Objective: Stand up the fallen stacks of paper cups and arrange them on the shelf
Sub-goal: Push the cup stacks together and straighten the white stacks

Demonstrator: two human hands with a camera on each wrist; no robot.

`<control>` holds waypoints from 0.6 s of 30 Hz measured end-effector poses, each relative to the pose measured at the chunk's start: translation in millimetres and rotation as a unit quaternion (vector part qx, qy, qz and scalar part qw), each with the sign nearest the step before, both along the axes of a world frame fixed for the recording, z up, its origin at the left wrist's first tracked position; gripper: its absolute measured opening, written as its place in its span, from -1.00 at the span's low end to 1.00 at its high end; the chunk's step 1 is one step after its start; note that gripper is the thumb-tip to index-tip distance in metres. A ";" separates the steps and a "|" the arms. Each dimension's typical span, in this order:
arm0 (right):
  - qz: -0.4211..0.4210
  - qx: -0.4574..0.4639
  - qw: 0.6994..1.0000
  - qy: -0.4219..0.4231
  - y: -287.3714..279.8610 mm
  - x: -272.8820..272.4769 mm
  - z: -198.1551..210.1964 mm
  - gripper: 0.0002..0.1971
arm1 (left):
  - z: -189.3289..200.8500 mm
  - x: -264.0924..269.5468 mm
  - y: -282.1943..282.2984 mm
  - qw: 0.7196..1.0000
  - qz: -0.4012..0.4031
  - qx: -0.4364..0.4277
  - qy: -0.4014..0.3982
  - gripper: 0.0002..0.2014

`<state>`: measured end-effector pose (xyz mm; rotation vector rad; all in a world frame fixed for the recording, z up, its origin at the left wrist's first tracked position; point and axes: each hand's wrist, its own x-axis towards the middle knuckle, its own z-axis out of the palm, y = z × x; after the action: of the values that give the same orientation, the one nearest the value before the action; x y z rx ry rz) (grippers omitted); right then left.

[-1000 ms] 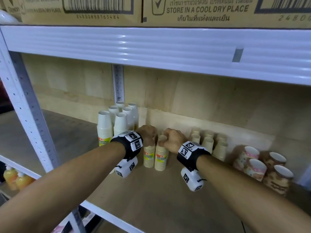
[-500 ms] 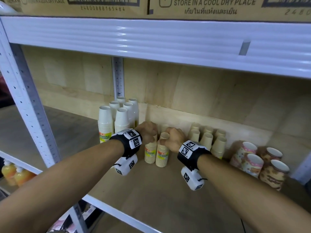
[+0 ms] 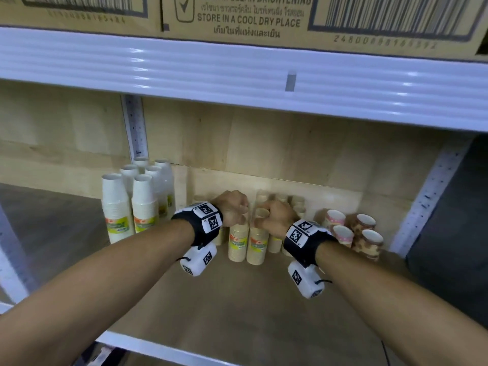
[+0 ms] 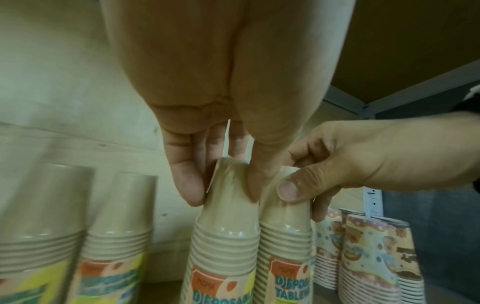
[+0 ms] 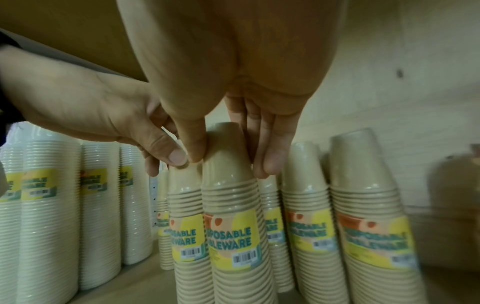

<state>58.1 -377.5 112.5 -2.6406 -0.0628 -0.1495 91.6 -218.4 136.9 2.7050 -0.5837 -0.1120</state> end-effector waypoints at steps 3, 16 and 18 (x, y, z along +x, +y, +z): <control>0.007 -0.007 1.000 0.005 -16.0 -6.8 3.2 -0.78 | -3.4 2.8 -16.2 1.000 -0.013 -0.004 0.002 -0.60; 0.009 -0.050 0.998 0.020 -44.0 -12.8 0.9 -0.82 | -21.1 20.2 -50.3 0.999 -0.028 -0.014 0.008 -0.72; 0.016 -0.055 0.998 0.020 -44.0 -12.1 0.3 -0.81 | -22.3 21.5 -51.7 1.000 -0.026 -0.011 0.010 -0.73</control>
<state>46.0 -421.5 112.8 -2.7505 -0.1018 -0.0835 113.1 -270.1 114.6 2.6659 -0.6462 -0.1445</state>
